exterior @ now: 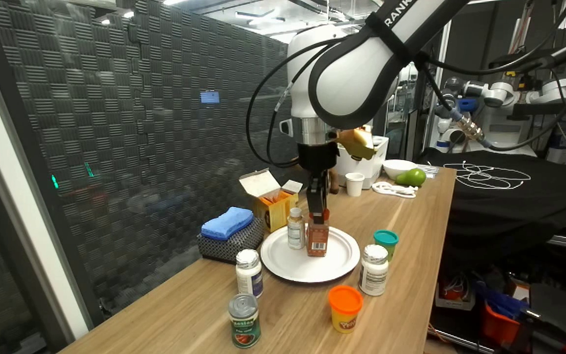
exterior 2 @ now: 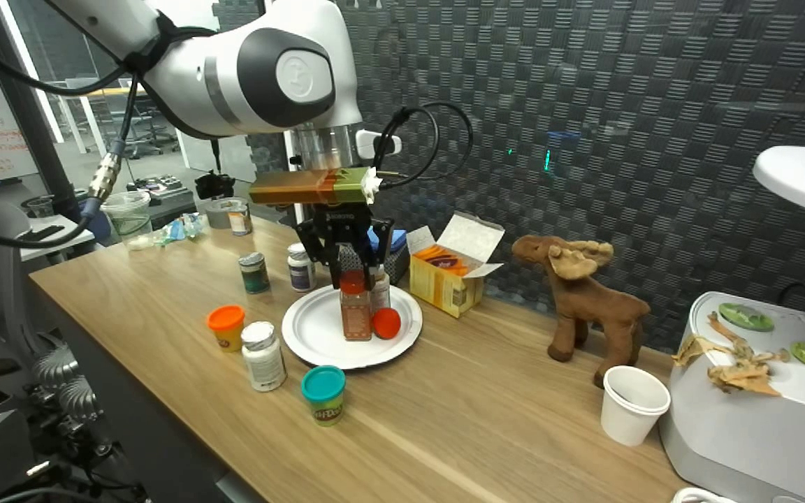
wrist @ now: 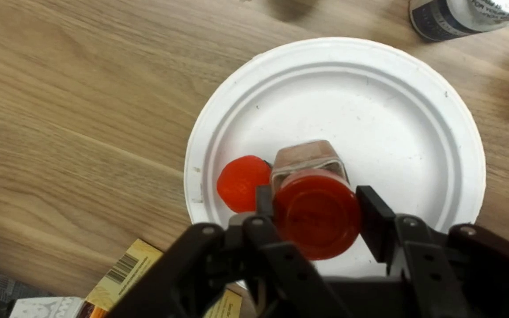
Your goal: Pick up all the bottles and the orange ball from the table and put them in the plate
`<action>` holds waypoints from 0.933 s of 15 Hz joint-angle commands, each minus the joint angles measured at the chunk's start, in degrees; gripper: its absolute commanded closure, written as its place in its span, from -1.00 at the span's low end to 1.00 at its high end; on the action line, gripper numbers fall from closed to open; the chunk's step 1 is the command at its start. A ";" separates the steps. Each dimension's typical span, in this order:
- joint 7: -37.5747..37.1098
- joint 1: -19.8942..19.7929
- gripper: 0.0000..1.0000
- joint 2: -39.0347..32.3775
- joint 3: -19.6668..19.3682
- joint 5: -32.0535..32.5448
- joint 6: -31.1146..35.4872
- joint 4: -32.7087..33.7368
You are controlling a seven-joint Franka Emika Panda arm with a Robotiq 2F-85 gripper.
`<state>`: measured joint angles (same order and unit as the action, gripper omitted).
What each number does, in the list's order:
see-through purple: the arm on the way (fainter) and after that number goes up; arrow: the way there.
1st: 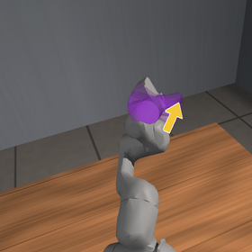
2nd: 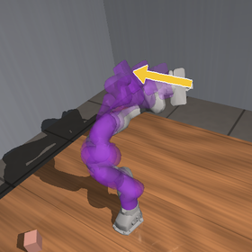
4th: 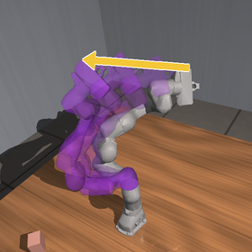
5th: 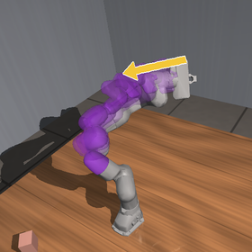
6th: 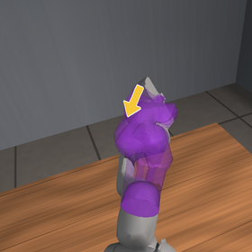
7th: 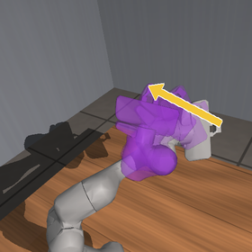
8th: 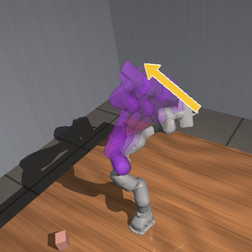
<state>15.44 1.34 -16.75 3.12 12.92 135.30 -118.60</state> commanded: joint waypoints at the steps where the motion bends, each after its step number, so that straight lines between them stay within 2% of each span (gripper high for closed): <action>1: -0.42 0.61 0.50 -1.03 -0.36 1.23 0.97 1.45; 13: -1.23 1.18 0.48 -2.29 -0.37 1.49 1.74 2.93; 14: -1.40 1.19 -0.50 -2.22 -0.31 1.20 1.48 2.92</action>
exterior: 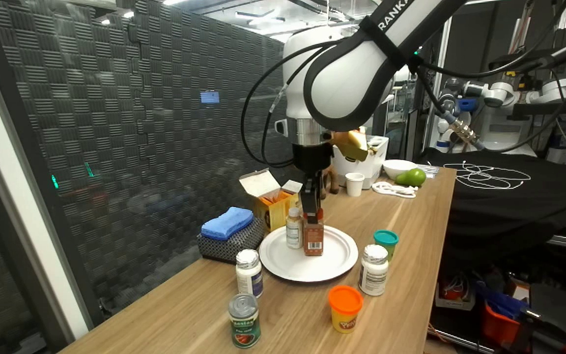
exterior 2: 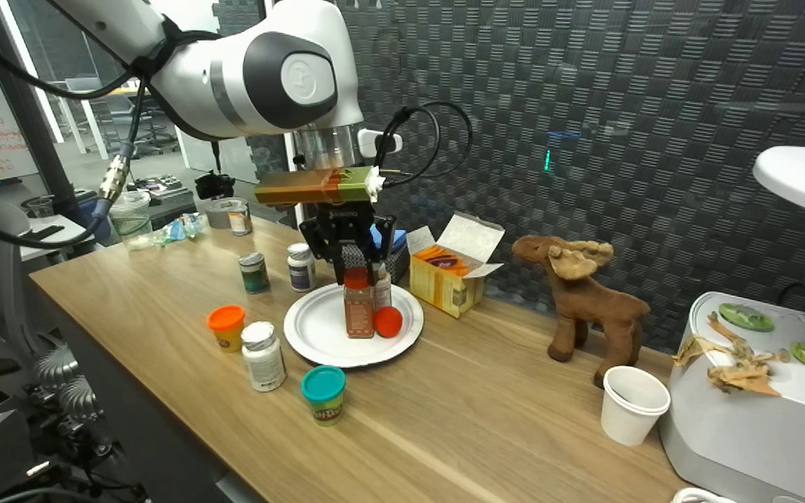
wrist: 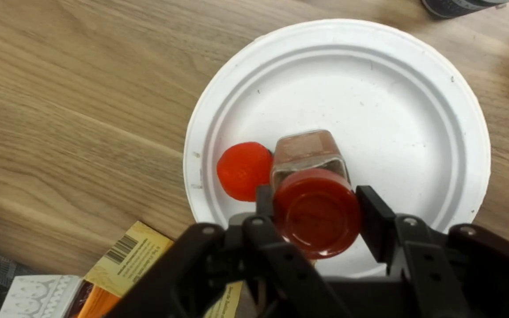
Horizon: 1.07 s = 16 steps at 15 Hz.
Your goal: Pick up all the bottles and the orange ball from the table and put them in the plate
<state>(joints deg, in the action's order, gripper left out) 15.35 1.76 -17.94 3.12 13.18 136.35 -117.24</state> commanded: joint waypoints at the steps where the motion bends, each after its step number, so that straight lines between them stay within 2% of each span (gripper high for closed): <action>1: -1.13 0.72 -0.50 -0.86 -0.20 0.67 0.02 1.56; 4: -1.31 0.77 -0.92 0.21 -0.18 0.52 -0.09 1.17; 5: -1.35 0.68 -1.00 0.99 -0.14 0.21 -0.20 0.87; 8: -2.89 0.28 -1.00 4.08 -0.46 -0.60 -0.52 -0.58; 11: -7.97 -0.32 -1.00 9.09 -2.15 -0.26 1.97 -4.39; 16: -12.75 -3.01 -1.00 16.28 -4.57 -5.01 1.75 -11.52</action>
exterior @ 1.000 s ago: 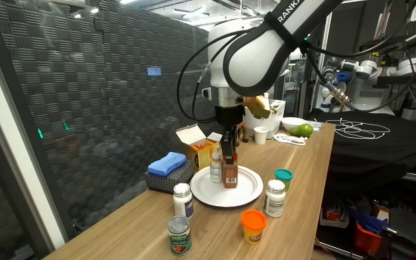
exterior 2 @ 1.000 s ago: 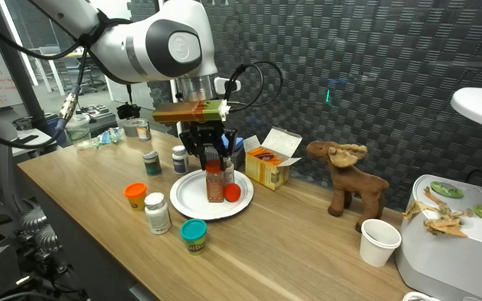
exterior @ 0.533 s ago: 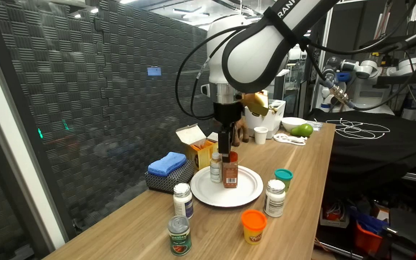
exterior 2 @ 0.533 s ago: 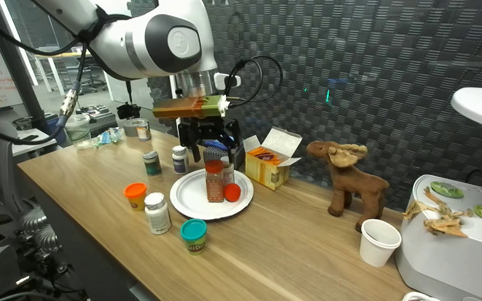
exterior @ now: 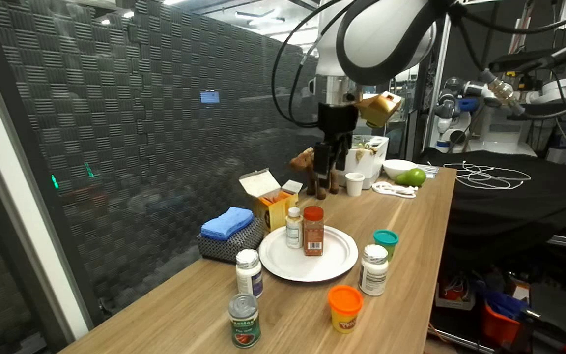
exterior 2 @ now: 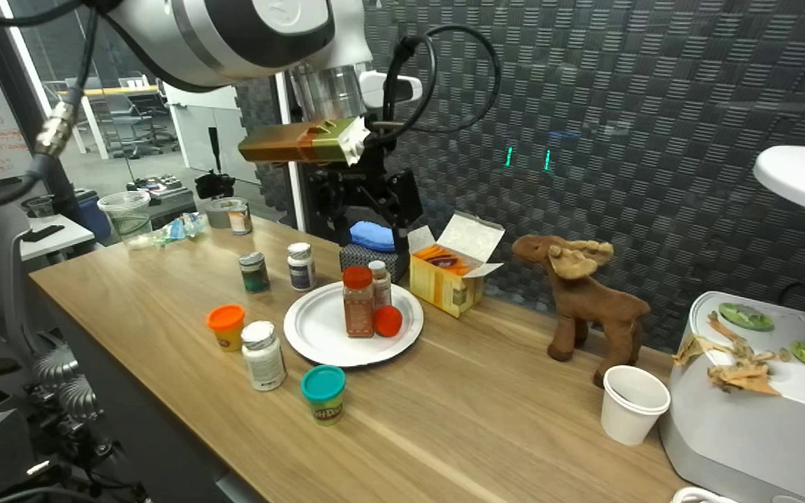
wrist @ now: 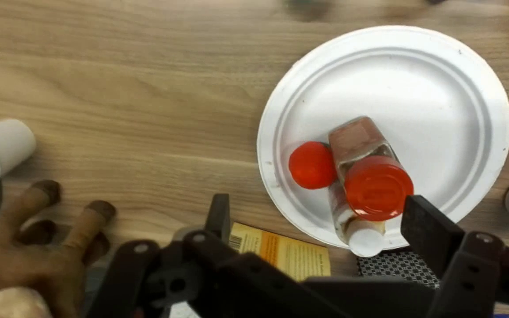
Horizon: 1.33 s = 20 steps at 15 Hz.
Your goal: Pick up all the bottles and the orange ball from the table and put them in the plate
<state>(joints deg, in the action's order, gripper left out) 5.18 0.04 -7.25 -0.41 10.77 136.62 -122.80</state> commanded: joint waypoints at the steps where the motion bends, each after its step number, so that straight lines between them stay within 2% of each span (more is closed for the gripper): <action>1: -3.05 -1.71 -1.00 6.41 -1.48 -3.25 1.39 -7.12; 7: -5.19 -3.81 -1.00 6.89 -3.42 -6.05 0.30 -11.40; 20: -3.76 -4.70 -1.00 -1.63 -3.34 -13.51 -1.17 -11.65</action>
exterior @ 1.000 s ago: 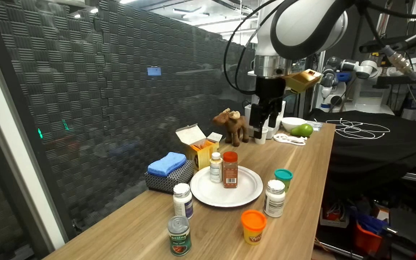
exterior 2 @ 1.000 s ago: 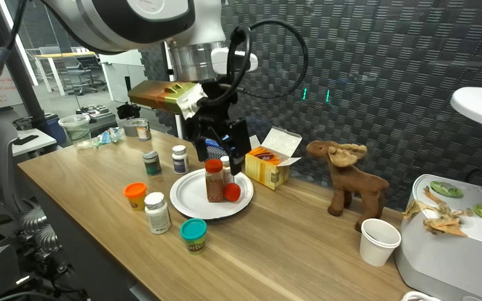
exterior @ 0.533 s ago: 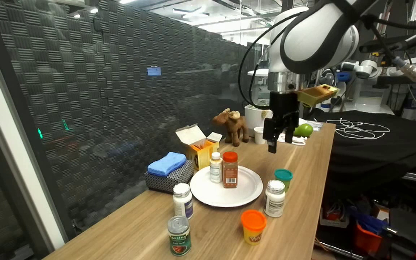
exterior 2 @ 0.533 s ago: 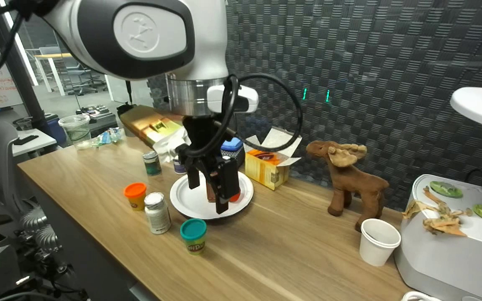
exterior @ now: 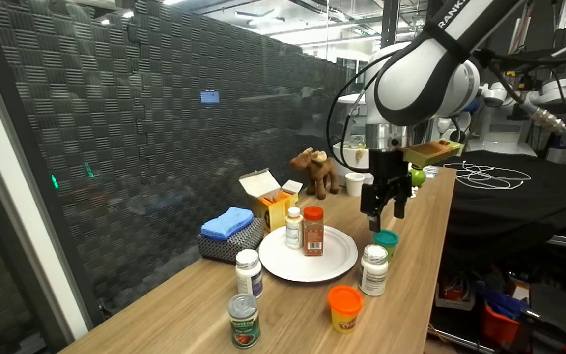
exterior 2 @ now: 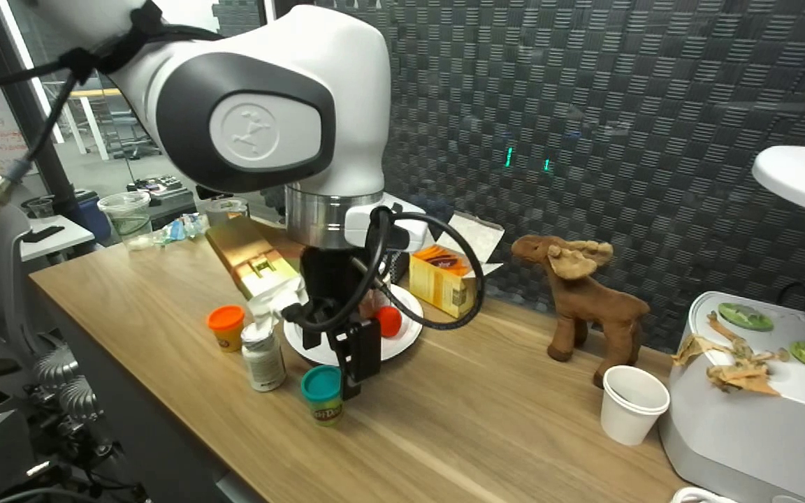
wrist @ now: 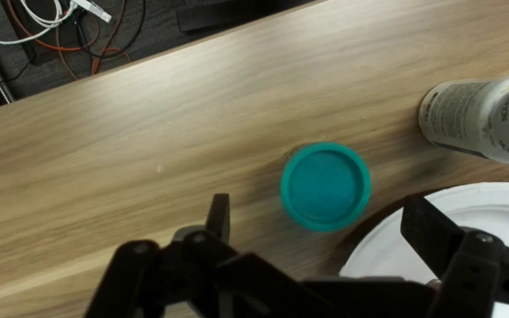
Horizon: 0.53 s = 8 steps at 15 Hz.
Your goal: Pick up all the bottles and the orange ball from the table and put them in the plate
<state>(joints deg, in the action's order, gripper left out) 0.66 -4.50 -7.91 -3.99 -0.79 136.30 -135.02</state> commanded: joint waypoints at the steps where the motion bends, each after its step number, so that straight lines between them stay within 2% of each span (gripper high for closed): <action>1: 0.85 -0.22 -1.00 -1.35 0.27 -2.31 -1.08 0.56; 6: 0.64 -0.16 -1.00 -2.56 0.33 -2.29 -2.34 0.68; 7: 0.69 -0.13 -0.89 -2.67 0.36 -2.21 -2.49 0.69; 8: 0.79 -0.10 -0.60 -2.84 0.42 -2.17 -2.55 0.77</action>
<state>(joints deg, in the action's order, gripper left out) 0.68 -4.50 -10.72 -3.94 -1.68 135.09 -135.01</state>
